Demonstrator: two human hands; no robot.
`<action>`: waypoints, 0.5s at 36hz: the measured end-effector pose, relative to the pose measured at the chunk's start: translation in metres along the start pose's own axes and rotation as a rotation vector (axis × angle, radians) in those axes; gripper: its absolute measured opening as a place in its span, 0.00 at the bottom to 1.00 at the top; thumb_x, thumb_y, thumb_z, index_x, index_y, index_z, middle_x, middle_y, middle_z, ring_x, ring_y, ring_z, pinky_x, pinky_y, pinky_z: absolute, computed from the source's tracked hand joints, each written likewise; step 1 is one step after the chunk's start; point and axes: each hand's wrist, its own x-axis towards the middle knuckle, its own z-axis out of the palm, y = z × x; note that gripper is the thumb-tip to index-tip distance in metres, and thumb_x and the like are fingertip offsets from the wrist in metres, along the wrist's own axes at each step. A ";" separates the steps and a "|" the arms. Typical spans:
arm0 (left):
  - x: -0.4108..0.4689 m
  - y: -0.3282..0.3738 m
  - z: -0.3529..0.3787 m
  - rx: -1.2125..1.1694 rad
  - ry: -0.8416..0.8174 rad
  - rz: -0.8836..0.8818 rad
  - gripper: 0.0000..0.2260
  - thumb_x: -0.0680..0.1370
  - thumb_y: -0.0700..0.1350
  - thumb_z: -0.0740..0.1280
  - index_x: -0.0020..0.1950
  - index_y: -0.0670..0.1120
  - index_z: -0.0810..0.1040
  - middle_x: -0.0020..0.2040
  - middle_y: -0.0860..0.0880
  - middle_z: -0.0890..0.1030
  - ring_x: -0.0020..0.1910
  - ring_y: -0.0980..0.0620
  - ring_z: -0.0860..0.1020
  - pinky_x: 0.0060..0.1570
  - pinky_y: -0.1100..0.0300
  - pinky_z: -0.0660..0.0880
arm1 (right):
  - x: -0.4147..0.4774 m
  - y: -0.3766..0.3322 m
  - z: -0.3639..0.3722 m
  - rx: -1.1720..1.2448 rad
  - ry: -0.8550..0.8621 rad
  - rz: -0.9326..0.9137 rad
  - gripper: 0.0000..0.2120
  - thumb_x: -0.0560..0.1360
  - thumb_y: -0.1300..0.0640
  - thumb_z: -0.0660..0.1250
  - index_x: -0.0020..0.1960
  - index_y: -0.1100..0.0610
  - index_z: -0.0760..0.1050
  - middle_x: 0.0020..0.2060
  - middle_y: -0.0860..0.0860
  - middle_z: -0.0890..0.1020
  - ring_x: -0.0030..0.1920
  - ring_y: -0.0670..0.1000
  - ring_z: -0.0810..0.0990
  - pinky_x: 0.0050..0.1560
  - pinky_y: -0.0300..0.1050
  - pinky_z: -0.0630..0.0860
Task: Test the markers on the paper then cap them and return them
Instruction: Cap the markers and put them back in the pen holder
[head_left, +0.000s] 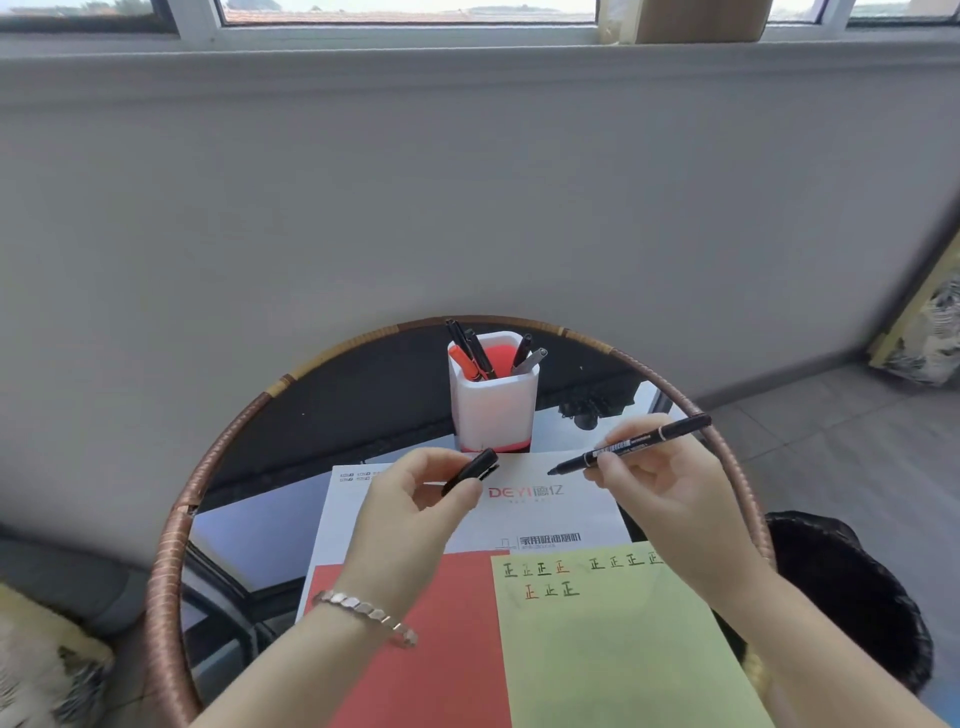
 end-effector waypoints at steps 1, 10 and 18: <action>-0.003 0.003 0.001 -0.010 0.004 0.019 0.08 0.74 0.39 0.68 0.42 0.52 0.79 0.37 0.56 0.82 0.37 0.61 0.78 0.36 0.69 0.73 | -0.001 -0.002 0.000 0.031 0.011 0.001 0.07 0.72 0.66 0.67 0.41 0.55 0.74 0.36 0.52 0.83 0.39 0.49 0.84 0.44 0.40 0.79; -0.017 0.005 0.011 -0.095 0.002 0.015 0.09 0.73 0.37 0.69 0.41 0.53 0.80 0.38 0.59 0.82 0.38 0.62 0.78 0.39 0.70 0.73 | -0.007 -0.018 -0.002 0.438 0.062 0.140 0.06 0.75 0.68 0.60 0.42 0.62 0.74 0.29 0.52 0.82 0.33 0.49 0.83 0.38 0.37 0.79; -0.019 0.007 0.013 -0.089 -0.029 0.038 0.10 0.73 0.37 0.69 0.40 0.54 0.80 0.39 0.60 0.82 0.39 0.62 0.78 0.39 0.70 0.73 | -0.009 -0.019 -0.001 0.538 0.061 0.194 0.06 0.74 0.68 0.60 0.42 0.61 0.74 0.30 0.52 0.82 0.33 0.49 0.82 0.38 0.38 0.79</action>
